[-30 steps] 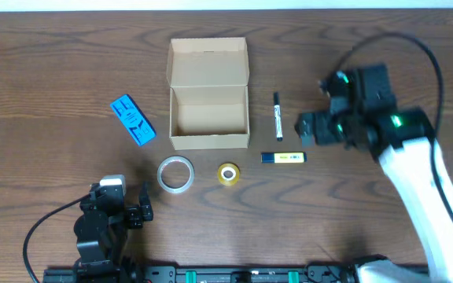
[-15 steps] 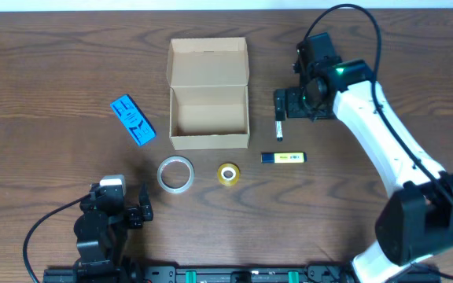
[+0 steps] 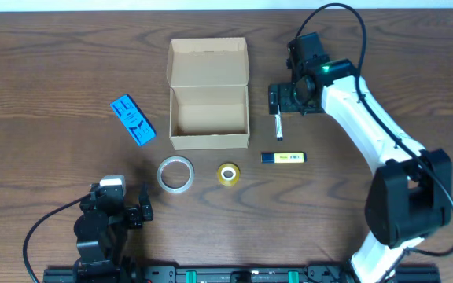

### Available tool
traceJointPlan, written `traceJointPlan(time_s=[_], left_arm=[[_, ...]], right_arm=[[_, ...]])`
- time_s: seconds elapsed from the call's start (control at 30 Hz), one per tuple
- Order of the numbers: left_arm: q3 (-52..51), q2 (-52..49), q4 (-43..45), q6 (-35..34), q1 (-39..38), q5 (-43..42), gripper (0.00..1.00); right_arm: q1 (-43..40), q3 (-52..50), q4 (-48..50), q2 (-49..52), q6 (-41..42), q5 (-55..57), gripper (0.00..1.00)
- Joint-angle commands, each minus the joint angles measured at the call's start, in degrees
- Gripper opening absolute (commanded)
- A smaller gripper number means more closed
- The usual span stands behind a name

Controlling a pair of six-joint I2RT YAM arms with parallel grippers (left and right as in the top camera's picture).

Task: Pack container
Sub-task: 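Reach the right gripper to the whiteboard marker and grasp it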

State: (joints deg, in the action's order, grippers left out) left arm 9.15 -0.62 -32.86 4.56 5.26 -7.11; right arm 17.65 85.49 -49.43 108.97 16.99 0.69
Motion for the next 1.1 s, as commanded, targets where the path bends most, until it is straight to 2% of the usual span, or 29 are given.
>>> traceJointPlan(time_s=[0.0, 0.7, 0.9, 1.07], left_arm=[[-0.42, 0.37, 0.13, 0.63, 0.35, -0.15, 0.95], [-0.42, 0.37, 0.11, 0.63, 0.35, -0.17, 0.95], [-0.42, 0.37, 0.11, 0.63, 0.35, -0.17, 0.95], [-0.42, 0.37, 0.11, 0.63, 0.35, -0.17, 0.95]], right_arm=[[0.55, 0.04, 0.44, 2.99, 0.57, 0.59, 0.96], [1.20, 0.04, 0.79, 13.05, 0.76, 0.35, 0.77], [1.95, 0.04, 0.87, 13.75, 0.76, 0.35, 0.63], [2.71, 0.04, 0.98, 13.75, 0.76, 0.35, 0.39]])
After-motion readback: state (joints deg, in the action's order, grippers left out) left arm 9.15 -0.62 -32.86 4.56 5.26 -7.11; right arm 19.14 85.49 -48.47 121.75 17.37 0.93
